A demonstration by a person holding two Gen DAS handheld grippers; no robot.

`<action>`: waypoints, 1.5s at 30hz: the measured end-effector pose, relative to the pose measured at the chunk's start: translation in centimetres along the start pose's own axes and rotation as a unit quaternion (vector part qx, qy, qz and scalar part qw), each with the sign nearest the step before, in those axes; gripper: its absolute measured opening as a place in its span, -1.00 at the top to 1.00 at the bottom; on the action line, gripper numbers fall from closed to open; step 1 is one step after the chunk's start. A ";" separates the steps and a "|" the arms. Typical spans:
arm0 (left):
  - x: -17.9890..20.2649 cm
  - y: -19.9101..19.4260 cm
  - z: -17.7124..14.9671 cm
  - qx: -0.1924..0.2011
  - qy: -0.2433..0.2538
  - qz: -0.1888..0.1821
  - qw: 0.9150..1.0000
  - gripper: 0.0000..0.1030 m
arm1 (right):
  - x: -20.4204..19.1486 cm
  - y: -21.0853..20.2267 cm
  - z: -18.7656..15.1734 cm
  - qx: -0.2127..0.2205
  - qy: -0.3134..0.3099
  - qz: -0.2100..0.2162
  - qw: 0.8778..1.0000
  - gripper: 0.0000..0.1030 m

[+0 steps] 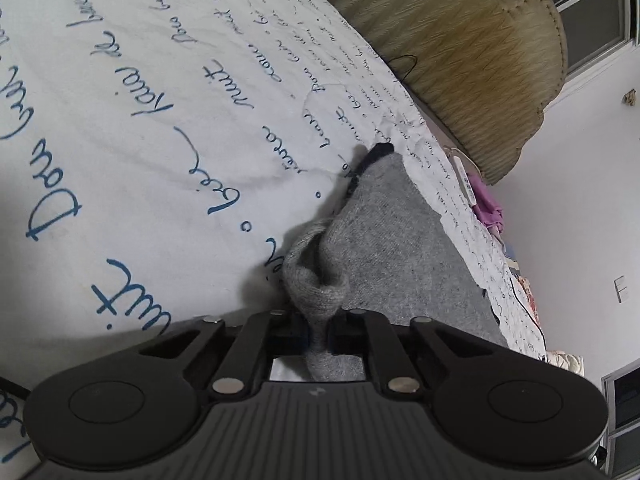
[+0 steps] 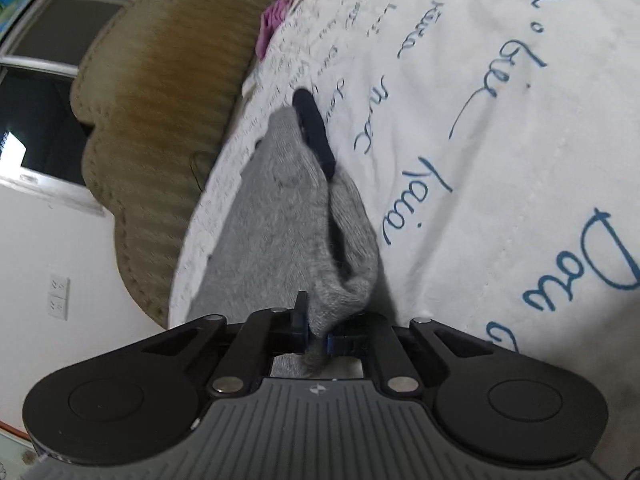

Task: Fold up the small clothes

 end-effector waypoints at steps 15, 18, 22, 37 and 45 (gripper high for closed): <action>3.3 -3.7 1.0 0.009 0.043 -0.044 0.998 0.91 | -3.5 -3.2 1.0 0.019 -0.025 0.054 0.998 0.80; 2.2 -3.8 0.9 0.002 0.021 -0.052 0.998 0.91 | -2.8 -3.5 0.6 0.017 -0.020 0.055 0.998 0.80; 2.0 -3.8 0.8 -0.001 0.028 -0.059 0.998 0.91 | -2.8 -3.7 0.7 0.014 -0.023 0.055 0.998 0.80; 0.9 0.3 -0.1 -0.005 -0.013 -0.050 0.999 0.91 | -0.4 0.7 1.8 0.040 0.042 0.030 0.998 0.80; 1.6 -2.7 0.7 -0.004 -0.010 -0.061 0.998 0.92 | -2.7 -1.2 1.4 0.037 0.012 0.053 0.998 0.81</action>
Point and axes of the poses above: each gripper's, at about its wrist camera, not at the fingertips, and y roughly the way its jaws point, x to its right, z to its top, the point moved 6 cm from there along y, roughly the way its jaws point, and after that the axes turned 10 degrees about -x, right-handed, at the moved point
